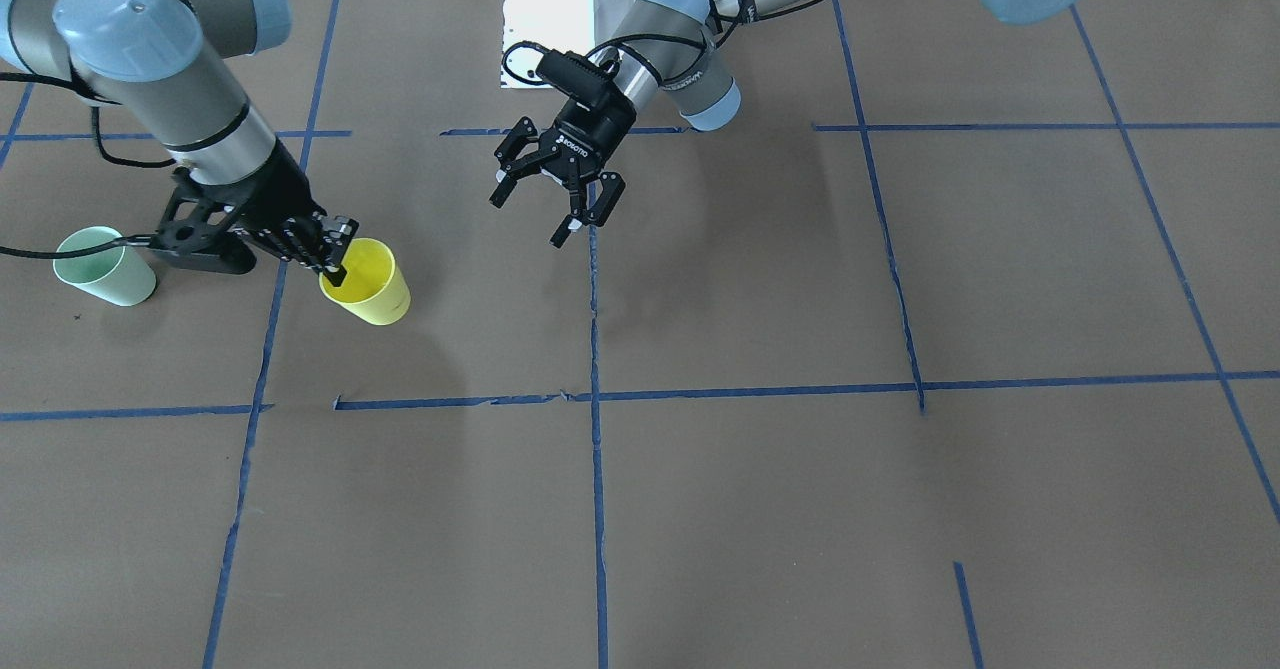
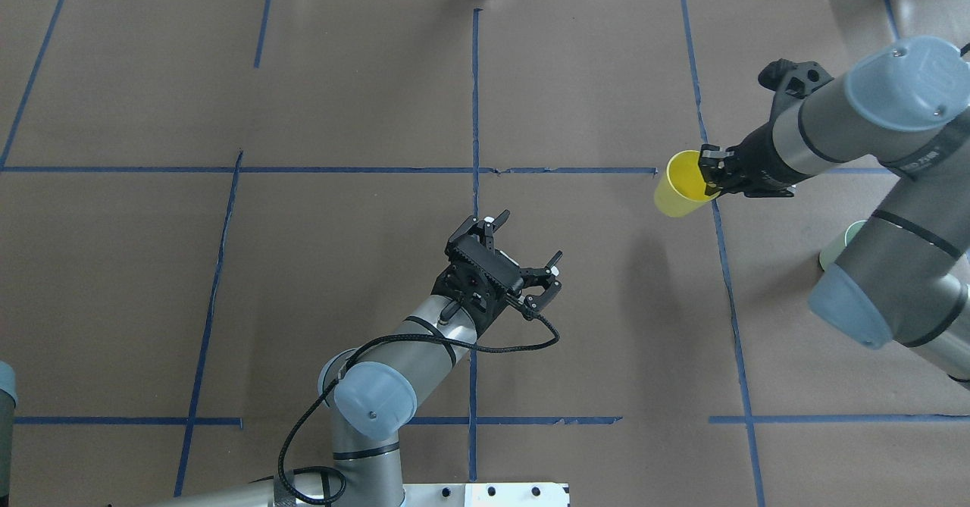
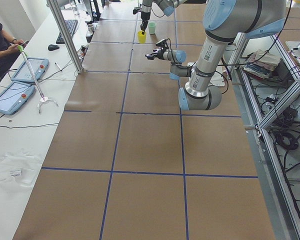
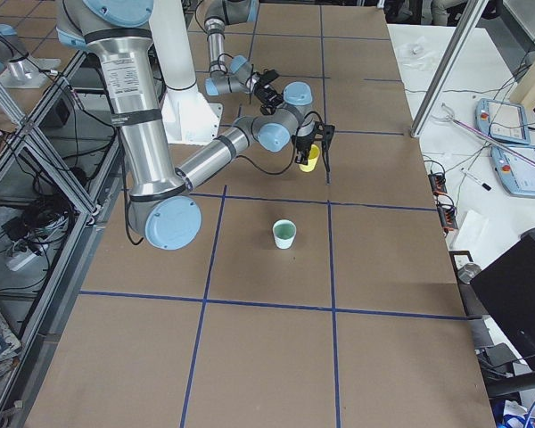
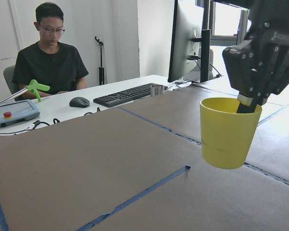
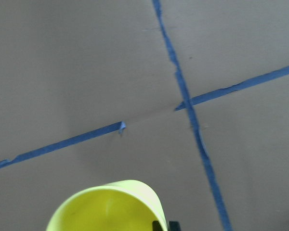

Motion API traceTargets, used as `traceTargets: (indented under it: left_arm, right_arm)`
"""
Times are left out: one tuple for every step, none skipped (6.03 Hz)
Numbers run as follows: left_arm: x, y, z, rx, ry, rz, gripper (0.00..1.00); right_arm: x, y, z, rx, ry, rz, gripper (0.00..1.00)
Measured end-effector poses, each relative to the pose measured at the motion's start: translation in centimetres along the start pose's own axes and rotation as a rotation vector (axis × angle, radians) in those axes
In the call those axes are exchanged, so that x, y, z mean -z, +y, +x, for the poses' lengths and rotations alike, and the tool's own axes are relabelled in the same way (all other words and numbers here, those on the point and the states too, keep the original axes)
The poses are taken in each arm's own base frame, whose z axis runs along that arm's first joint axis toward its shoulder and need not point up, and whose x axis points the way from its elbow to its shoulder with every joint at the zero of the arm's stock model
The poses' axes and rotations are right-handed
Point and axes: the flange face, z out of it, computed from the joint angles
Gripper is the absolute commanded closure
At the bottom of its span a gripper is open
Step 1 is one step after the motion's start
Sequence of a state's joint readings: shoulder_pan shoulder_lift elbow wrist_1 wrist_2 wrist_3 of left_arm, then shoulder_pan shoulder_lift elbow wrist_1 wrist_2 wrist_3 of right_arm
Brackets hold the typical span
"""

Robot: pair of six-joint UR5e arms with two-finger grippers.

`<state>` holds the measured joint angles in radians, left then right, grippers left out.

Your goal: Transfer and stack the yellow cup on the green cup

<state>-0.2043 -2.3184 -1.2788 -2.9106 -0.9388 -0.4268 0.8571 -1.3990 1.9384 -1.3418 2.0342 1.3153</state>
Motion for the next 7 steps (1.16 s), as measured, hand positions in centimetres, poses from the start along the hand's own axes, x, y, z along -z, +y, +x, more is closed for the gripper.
traceTargets:
  left_arm:
    - [-0.4,-0.4,-0.6,-0.008,-0.012,-0.006,0.06]
    - [-1.2,-0.9,-1.6,0.007,-0.021,-0.027,0.06]
    - [-2.3,-1.5,-3.0,0.063,-0.021,-0.073,0.06]
    - [-3.2,-2.3,-4.3,0.121,-0.028,-0.129,0.06]
    - [-3.8,-2.6,-5.1,0.147,-0.052,-0.184,0.06]
    - [-4.2,-2.4,-5.5,0.153,-0.078,-0.225,0.06]
    - [-4.6,-2.2,-5.8,0.200,-0.087,-0.264,0.05]
  right_arm:
    - [1.2,-0.5,3.4,-0.033,0.020,0.014,1.00]
    - [2.0,-0.8,6.0,-0.059,0.040,0.025,1.00]
    - [2.6,-0.9,8.7,-0.083,0.064,0.033,1.00]
    - [3.2,-1.3,11.1,-0.095,0.081,0.042,1.00]
    - [4.1,-1.9,13.4,-0.096,0.088,0.042,1.00]
    - [4.8,-2.4,15.9,-0.079,0.098,0.034,1.00]
    - [5.3,-2.7,18.3,-0.048,0.116,0.028,1.00]
